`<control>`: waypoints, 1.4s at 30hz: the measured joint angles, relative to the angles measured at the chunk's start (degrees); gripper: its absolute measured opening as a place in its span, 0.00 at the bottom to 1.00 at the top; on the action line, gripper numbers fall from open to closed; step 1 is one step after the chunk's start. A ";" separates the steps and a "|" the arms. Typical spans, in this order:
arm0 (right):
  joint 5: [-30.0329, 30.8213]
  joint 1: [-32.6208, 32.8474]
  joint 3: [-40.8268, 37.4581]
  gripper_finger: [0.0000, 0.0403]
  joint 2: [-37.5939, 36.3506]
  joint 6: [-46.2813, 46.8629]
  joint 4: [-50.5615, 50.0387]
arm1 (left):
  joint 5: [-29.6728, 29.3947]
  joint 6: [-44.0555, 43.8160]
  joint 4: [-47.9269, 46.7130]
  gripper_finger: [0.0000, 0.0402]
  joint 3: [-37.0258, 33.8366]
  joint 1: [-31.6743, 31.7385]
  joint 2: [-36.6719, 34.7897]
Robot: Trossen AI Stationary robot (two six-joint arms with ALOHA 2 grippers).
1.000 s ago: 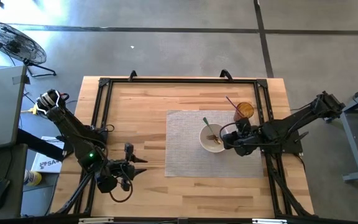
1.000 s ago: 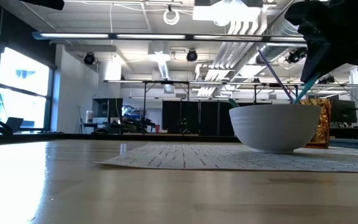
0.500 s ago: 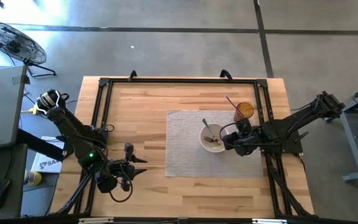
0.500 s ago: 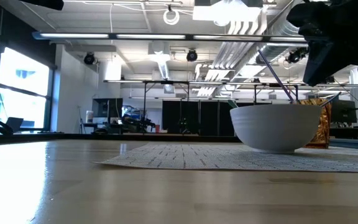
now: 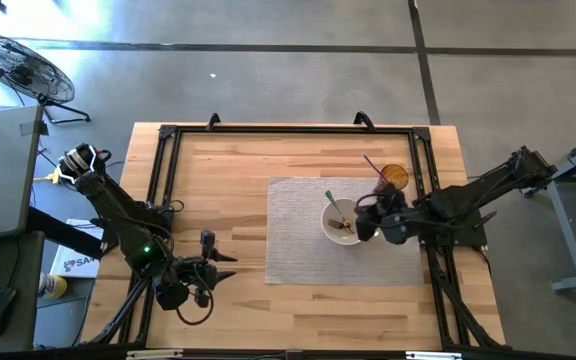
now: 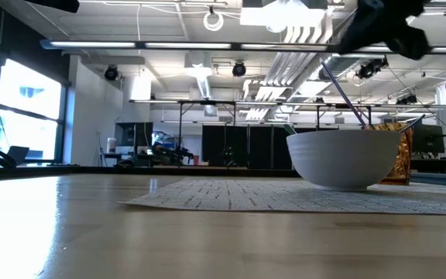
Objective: Pick & Place Utensil
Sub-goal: Return to Home Position
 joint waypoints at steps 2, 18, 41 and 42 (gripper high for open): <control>-0.18 -0.02 0.00 0.05 0.12 -6.85 7.16 | 0.74 -0.02 0.00 0.37 0.00 0.00 0.00; -1.59 -0.02 0.04 0.02 2.42 -36.72 30.77 | 2.75 0.51 9.14 0.37 -0.02 0.00 0.00; -19.01 -0.96 0.04 0.00 11.10 -60.55 31.59 | 22.40 10.71 55.60 0.37 -18.30 16.99 2.25; -19.88 -1.36 0.04 0.00 10.86 -61.28 31.55 | 22.48 11.19 58.43 0.37 -19.48 16.98 2.25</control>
